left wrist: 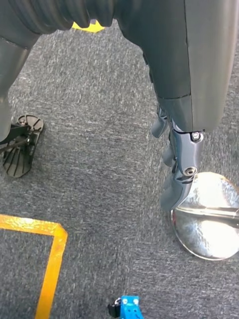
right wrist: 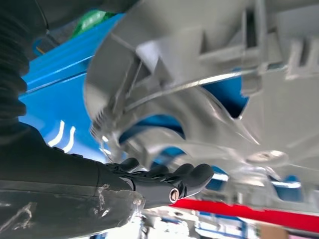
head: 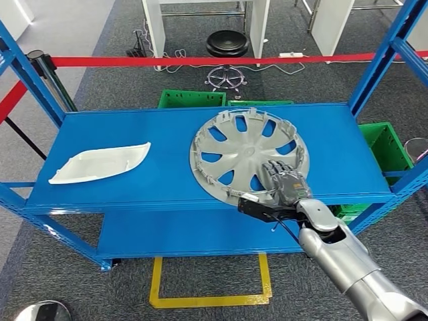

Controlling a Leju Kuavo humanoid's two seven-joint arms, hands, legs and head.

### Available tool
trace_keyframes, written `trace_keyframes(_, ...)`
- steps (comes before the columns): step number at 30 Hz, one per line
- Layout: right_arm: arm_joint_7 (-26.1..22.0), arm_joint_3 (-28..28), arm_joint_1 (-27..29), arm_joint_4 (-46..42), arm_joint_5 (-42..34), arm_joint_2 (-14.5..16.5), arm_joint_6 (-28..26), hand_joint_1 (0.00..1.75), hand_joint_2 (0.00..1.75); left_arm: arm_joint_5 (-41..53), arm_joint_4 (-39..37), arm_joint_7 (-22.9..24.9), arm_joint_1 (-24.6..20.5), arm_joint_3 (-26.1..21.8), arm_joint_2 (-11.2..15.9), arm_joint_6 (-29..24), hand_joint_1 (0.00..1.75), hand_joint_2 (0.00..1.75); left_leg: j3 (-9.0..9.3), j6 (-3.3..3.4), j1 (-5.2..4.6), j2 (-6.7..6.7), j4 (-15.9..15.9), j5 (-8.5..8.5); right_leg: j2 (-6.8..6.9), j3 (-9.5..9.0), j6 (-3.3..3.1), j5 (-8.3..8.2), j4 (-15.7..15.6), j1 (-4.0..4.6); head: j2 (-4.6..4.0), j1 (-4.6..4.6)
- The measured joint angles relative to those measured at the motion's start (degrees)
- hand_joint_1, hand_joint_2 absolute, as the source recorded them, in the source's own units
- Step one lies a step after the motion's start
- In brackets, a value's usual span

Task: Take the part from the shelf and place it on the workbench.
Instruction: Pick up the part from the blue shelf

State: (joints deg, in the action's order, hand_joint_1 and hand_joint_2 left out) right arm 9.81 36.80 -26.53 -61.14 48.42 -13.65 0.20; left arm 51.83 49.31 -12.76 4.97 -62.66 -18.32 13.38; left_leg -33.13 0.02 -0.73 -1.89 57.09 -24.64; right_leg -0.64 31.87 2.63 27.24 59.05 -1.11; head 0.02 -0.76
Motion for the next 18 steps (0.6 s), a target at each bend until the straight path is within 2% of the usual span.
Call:
trace_keyframes(8, -1.92, -4.68, 0.83, 1.3, 0.87, 3.4, -1.27, 0.0, 1.75, -0.45, 1.23, 0.02, 0.25, -0.25, -0.12, 0.26, 0.0, 1.75, -0.05, -0.02, 0.01, 0.0, 0.0, 0.05, 0.0, 0.07, -0.01, -0.02, 0.0, 0.01, 0.0, 0.01)
trace_keyframes(16, -3.23, -5.09, 0.86, 1.33, 0.59, 4.17, 1.43, 0.0, 1.75, 0.13, 1.57, -0.52, 0.26, -0.41, -0.1, 0.44, 0.0, 1.75, -0.08, -0.01, 0.0, 0.0, 0.0, 0.05, 0.01, 0.08, 0.0, -0.04, -0.01, 0.0, 0.0, 0.01)
trace_keyframes(17, -3.42, -5.07, 0.87, 1.34, 0.41, 4.18, 1.61, 0.04, 1.75, 0.33, 1.57, -0.65, 0.26, -0.51, -0.09, 0.44, 0.0, 1.75, -0.08, -0.01, 0.0, 0.0, 0.0, 0.05, 0.0, 0.08, 0.0, -0.04, -0.02, 0.0, 0.0, 0.01)
trace_keyframes(18, -3.55, -5.05, 0.87, 1.36, 0.27, 4.19, 1.72, 0.44, 1.75, 0.5, 1.57, -0.74, 0.26, -0.6, -0.09, 0.44, 0.0, 1.75, -0.08, -0.01, 0.0, 0.0, 0.0, 0.05, 0.0, 0.08, 0.01, -0.04, -0.02, 0.0, 0.0, 0.01)
